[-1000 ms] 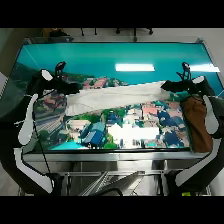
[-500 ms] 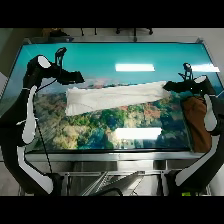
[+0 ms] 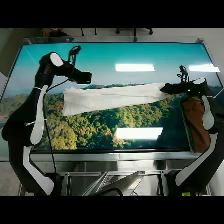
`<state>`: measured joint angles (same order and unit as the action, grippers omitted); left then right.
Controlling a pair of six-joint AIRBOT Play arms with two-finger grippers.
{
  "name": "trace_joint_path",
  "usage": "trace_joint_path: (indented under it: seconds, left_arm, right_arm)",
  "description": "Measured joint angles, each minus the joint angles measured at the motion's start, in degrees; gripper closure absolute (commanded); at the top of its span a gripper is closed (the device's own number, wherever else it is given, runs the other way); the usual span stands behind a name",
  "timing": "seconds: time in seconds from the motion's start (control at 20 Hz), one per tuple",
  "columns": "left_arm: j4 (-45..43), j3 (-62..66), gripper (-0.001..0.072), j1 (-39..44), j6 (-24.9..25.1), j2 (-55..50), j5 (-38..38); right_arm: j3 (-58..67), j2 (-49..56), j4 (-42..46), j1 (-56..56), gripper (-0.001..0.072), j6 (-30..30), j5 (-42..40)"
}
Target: Fold the shirts.
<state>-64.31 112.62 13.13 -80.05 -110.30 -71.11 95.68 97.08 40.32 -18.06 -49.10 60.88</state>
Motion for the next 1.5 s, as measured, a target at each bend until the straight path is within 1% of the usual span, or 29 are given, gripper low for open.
trace_joint_path:
  seconds: [0.15,0.45,0.55,0.7,0.85,1.0,1.15,1.3,1.4,1.5]
  left_arm:
    - [0.11,0.07,0.0694,5.09,-1.4,-3.54,2.45]
    - [0.61,0.07,0.0694,15.69,-4.0,-11.5,11.04]
    - [2.78,0.11,0.0694,18.34,-4.63,-13.66,14.08]
    - [7.76,0.17,0.0694,20.57,-5.03,-15.67,17.77]
    - [11.15,0.13,0.0694,20.72,-4.94,-14.82,18.01]
    - [13.51,0.22,0.0695,17.59,-2.45,-7.74,13.68]
    - [14.38,0.24,0.0694,10.78,-0.22,4.7,6.27]
    - [14.56,0.24,0.0694,2.21,0.7,18.05,0.46]
    - [14.91,0.31,0.0694,-3.56,1.07,26.27,-2.36]
    - [14.88,0.13,0.0694,-8.63,1.27,32.68,-4.9]
  right_arm:
    - [0.87,-2.71,-2.12,-0.26,0.0694,0.11,4.98]
    - [5.77,-12.04,-7.93,-2.51,0.0694,-4.0,17.14]
    - [7.58,-15.26,-9.94,-3.08,0.0694,-5.79,21.35]
    - [8.79,-18.47,-11.21,-3.26,0.0694,-7.85,25.33]
    - [9.18,-19.67,-11.74,-3.19,0.0694,-9.33,27.93]
    - [9.33,-20.06,-12.13,-2.29,0.0693,-10.58,28.81]
    - [9.38,-20.15,-12.35,1.53,0.0693,-11.63,26.53]
    - [9.4,-19.06,-12.66,10.32,0.0692,-12.04,19.47]
    - [9.4,-16.85,-12.59,18.21,0.0692,-12.26,12.79]
    - [9.4,-13.31,-12.72,27.21,0.0692,-12.24,4.22]
